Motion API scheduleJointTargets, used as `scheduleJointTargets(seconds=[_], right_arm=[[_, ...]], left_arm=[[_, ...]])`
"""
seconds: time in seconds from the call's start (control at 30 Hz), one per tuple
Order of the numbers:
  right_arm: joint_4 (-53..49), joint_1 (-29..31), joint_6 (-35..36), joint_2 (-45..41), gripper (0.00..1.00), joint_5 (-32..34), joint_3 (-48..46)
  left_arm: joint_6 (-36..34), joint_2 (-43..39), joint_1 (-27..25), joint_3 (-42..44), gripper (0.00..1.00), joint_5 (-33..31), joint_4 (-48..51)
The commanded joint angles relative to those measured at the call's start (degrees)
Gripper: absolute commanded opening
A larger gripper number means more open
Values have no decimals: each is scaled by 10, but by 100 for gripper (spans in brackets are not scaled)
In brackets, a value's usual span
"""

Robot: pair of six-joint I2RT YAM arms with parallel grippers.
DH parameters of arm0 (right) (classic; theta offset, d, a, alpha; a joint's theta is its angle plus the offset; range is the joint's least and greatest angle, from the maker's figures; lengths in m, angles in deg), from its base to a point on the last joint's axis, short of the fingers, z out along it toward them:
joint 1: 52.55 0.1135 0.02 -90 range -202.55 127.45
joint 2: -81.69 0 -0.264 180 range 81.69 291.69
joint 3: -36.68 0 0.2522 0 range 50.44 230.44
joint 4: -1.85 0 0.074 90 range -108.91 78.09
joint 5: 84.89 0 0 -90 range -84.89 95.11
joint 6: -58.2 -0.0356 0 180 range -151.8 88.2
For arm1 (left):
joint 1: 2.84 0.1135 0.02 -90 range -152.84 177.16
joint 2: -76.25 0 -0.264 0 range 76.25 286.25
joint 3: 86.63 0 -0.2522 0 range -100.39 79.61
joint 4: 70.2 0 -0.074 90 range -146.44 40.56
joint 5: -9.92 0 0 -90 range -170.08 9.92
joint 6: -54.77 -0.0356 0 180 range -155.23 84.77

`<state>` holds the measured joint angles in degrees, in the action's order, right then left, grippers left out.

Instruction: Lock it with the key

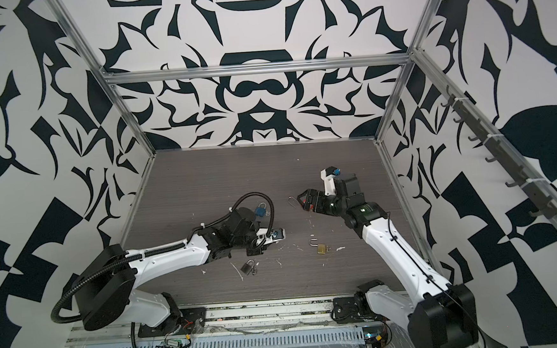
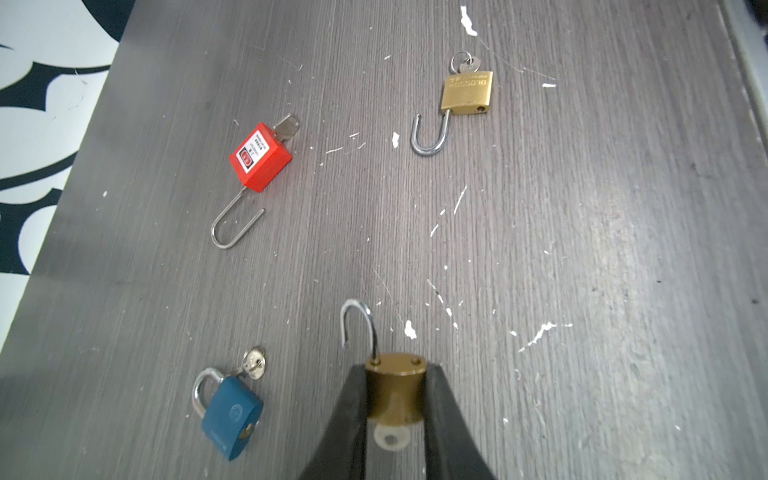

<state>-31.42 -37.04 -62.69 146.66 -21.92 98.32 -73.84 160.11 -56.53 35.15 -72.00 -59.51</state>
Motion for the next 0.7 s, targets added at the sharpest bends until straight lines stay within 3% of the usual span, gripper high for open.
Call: scheduleJointTargets(seconds=[0.0, 0.27, 0.67], right_arm=[[6, 4, 19, 29, 90, -113, 12], [-26, 55, 50, 68, 81, -111, 16], [-52, 67, 61, 86, 63, -91, -1]], left_arm=[[-8, -5, -2, -15, 0, 41, -67], [3, 1, -1, -18, 0, 46, -73], [3, 1, -1, -31, 0, 43, -68]])
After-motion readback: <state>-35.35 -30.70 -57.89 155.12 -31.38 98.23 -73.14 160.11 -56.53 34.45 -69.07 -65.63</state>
